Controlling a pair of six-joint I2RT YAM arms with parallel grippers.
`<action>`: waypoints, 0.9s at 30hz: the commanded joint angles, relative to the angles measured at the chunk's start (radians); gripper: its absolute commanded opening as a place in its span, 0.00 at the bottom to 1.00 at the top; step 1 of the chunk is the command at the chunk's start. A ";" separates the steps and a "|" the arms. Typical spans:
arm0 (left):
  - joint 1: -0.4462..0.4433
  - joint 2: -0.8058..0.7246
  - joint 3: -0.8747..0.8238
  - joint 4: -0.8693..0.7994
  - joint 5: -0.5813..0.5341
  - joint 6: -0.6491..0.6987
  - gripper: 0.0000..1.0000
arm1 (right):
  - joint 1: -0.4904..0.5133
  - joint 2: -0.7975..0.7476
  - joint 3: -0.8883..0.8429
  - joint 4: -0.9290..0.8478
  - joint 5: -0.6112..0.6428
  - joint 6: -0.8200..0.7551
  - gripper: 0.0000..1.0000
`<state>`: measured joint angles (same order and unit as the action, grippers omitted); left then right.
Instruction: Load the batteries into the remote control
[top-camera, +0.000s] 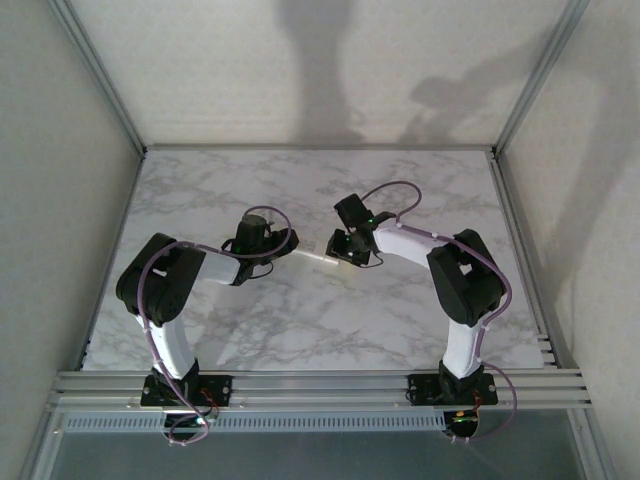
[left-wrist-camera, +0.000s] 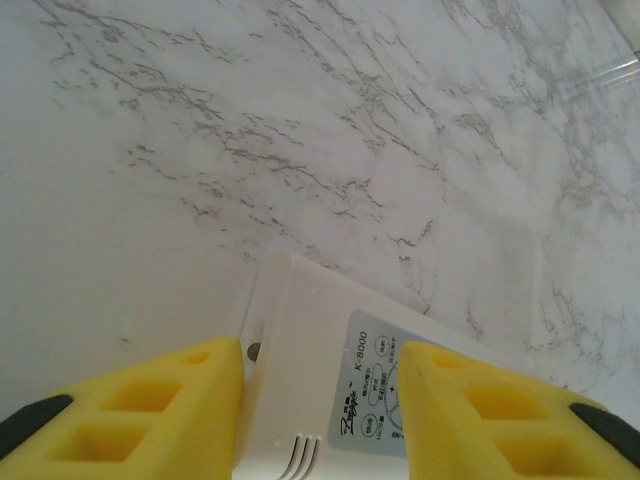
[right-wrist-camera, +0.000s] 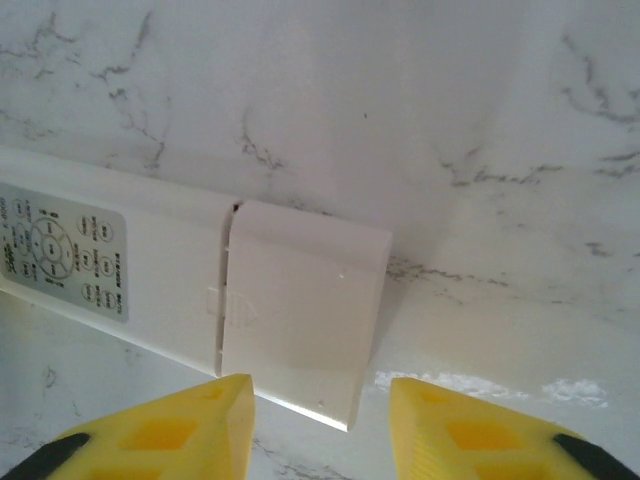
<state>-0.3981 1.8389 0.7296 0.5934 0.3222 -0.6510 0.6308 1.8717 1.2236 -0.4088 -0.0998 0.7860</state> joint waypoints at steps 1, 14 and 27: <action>-0.021 0.004 -0.002 -0.001 0.046 0.002 0.43 | -0.004 0.000 0.048 -0.076 0.036 -0.042 0.37; -0.021 0.008 -0.001 -0.002 0.048 0.002 0.43 | -0.004 0.071 0.092 -0.109 0.045 -0.034 0.33; -0.021 0.008 -0.004 0.003 0.052 0.001 0.43 | -0.005 0.078 0.080 -0.080 0.022 -0.020 0.30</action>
<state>-0.3988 1.8389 0.7296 0.5922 0.3370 -0.6510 0.6308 1.9293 1.2957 -0.4904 -0.0731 0.7547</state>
